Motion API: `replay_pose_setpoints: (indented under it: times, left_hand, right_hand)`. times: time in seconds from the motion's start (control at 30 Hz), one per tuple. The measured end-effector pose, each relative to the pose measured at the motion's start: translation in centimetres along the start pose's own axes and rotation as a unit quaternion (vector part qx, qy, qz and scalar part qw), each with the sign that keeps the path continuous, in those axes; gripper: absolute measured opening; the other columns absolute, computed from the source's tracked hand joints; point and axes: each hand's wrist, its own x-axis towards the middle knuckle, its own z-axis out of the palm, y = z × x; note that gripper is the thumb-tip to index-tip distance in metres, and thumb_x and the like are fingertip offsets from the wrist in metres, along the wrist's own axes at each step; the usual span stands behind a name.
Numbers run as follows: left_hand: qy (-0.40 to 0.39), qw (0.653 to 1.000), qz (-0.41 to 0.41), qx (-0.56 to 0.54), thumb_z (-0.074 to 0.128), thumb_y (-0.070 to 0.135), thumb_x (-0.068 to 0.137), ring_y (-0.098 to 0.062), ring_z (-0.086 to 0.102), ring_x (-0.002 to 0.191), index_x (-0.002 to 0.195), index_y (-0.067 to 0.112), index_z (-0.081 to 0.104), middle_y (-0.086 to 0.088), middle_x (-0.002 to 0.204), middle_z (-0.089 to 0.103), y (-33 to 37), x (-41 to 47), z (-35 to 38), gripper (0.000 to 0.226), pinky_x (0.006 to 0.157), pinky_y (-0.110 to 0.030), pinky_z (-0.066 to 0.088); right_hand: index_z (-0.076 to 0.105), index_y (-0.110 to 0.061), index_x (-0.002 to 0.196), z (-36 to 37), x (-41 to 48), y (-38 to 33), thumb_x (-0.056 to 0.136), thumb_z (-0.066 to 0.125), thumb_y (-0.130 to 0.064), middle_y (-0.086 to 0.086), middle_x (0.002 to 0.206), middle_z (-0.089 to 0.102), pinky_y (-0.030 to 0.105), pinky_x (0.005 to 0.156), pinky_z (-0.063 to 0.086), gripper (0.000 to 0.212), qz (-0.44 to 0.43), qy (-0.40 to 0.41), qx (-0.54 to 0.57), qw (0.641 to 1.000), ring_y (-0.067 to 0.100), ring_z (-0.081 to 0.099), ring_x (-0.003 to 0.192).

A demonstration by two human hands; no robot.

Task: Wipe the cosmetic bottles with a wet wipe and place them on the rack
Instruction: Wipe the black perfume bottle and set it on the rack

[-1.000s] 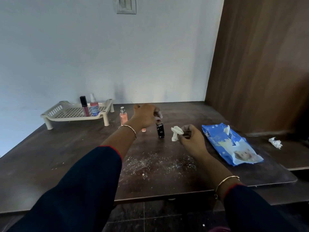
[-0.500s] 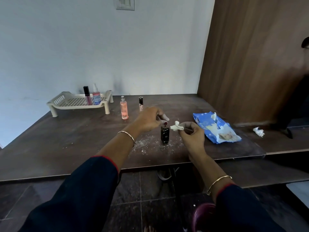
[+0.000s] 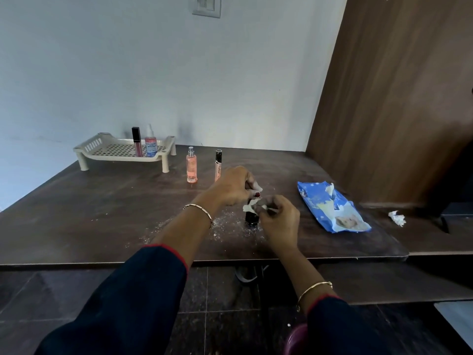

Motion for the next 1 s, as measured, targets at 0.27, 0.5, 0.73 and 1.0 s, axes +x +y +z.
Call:
replay_pose_setpoints:
  times: [0.27,0.5,0.73,1.0]
  left_hand:
    - [-0.009,1.0,0.0,0.02,0.073,0.007,0.079,-0.01,0.067,0.095,0.075,0.014,0.072,-0.002,0.105,0.073,0.3,0.0,-0.3,0.008,0.089,-0.022,0.051]
    - [-0.019,0.999,-0.001,0.045,0.073,0.009,0.079,-0.003,0.063,0.085,0.094,0.011,0.076,0.0,0.101,0.074,0.6,0.3,-0.6,0.016,0.087,-0.021,0.052]
    - [-0.032,0.998,0.001,0.057,0.076,0.01,0.076,-0.012,0.068,0.089,0.093,0.008,0.075,-0.005,0.096,0.075,0.8,0.4,-0.7,0.017,0.088,-0.03,0.054]
    - [-0.023,0.998,0.0,0.054,0.076,0.012,0.076,-0.007,0.067,0.083,0.092,0.012,0.076,0.0,0.093,0.075,0.8,0.2,-0.7,0.015,0.087,-0.031,0.055]
  right_hand:
    - [0.061,-0.022,0.063,-0.6,0.4,-0.8,0.069,0.082,-0.018,-0.012,0.066,0.062,0.017,0.06,0.038,0.022,0.026,-0.021,-0.055,0.998,0.003,0.056,0.063]
    - [0.066,-0.017,0.062,-0.4,-0.7,1.0,0.066,0.082,-0.014,-0.008,0.071,0.067,0.023,0.067,0.047,0.017,0.038,-0.087,-0.102,0.99,0.008,0.063,0.071]
    - [0.063,-0.017,0.064,-0.7,1.7,-1.0,0.066,0.083,-0.017,-0.004,0.07,0.067,0.027,0.062,0.05,0.02,0.009,-0.027,-0.027,0.999,0.012,0.062,0.066]
    - [0.064,-0.018,0.067,-1.3,2.8,0.0,0.068,0.081,-0.006,0.005,0.07,0.07,0.037,0.069,0.056,0.021,0.043,-0.093,0.036,0.994,0.022,0.067,0.068]
